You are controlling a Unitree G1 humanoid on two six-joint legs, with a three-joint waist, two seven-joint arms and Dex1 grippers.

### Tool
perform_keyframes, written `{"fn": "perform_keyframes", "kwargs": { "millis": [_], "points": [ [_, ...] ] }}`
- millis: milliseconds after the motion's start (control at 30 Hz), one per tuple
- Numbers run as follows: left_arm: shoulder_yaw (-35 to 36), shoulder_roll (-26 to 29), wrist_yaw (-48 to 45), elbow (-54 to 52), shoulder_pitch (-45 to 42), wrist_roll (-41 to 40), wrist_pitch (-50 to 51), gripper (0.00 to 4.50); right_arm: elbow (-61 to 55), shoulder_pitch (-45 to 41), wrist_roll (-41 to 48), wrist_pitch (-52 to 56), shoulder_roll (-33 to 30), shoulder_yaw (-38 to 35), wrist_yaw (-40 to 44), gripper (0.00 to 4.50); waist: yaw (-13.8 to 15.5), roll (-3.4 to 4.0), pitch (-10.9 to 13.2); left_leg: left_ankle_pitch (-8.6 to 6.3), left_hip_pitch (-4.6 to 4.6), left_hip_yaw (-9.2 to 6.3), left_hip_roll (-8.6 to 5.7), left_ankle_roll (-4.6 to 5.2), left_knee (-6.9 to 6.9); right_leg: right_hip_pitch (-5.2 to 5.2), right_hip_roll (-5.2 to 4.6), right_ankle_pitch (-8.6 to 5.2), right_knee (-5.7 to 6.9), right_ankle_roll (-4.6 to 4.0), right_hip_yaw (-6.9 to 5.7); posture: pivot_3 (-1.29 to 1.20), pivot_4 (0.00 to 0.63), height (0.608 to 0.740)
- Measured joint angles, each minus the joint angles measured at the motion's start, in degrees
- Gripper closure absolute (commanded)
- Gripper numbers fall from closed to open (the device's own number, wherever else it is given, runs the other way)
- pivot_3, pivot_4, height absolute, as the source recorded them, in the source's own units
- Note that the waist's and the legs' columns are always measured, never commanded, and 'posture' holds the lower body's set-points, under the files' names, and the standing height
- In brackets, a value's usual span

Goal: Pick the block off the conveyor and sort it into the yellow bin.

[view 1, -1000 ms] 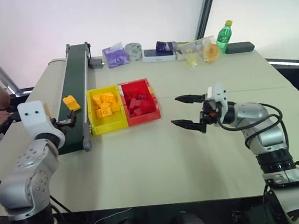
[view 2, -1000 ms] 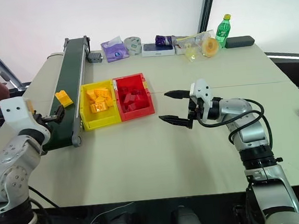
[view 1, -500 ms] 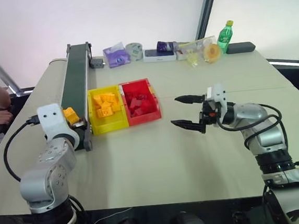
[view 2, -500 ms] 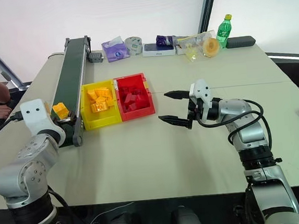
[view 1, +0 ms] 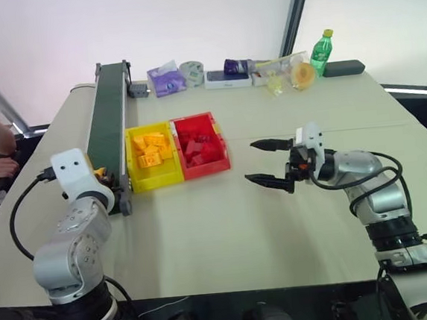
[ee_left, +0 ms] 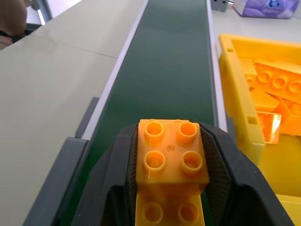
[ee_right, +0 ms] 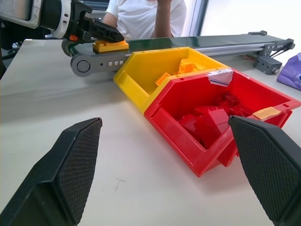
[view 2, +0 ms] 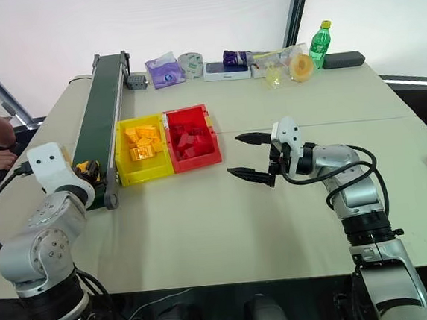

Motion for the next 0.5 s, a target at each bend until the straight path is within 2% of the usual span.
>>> {"fn": "perform_keyframes", "kwargs": {
  "millis": [133,233,367,500],
  "points": [
    [0.61,0.67,-1.01,-0.15,-1.75,-0.12,0.27,3.18,0.0,0.0,0.0,-0.01,-0.01,0.0,0.03,0.0,0.12,0.0,0.0,0.0,0.0,0.0,0.0,0.0,0.01,0.01,-0.01,0.0,0.0,0.0,0.0,0.0,0.15,0.74],
    [1.32,1.09,-4.99,-0.16,-4.58,-3.14,1.21,3.18,0.01,0.0,0.0,-0.01,-0.04,-0.01,0.06,0.0,0.13,0.0,0.0,0.0,0.0,0.0,-0.01,0.0,0.01,0.02,-0.01,0.0,0.0,0.0,-0.01,0.0,0.15,0.74],
    [-1.67,6.3,-14.19,0.29,-6.9,-7.62,0.73,3.18,0.0,-0.01,0.0,0.04,-0.11,-0.03,0.04,0.0,-0.01,0.01,0.0,0.0,0.01,0.01,-0.01,0.0,-0.02,0.01,0.01,0.0,0.0,0.0,-0.01,0.0,0.15,0.74],
    [-4.75,6.96,-16.51,10.61,-12.13,-6.34,-3.35,3.18,-0.5,0.03,0.04,0.54,-0.09,-0.1,-0.34,0.0,0.06,0.01,0.0,0.01,0.03,0.01,-0.09,-0.01,0.02,0.03,0.03,0.0,0.0,0.0,-0.01,0.0,0.15,0.74]
  ]
}}
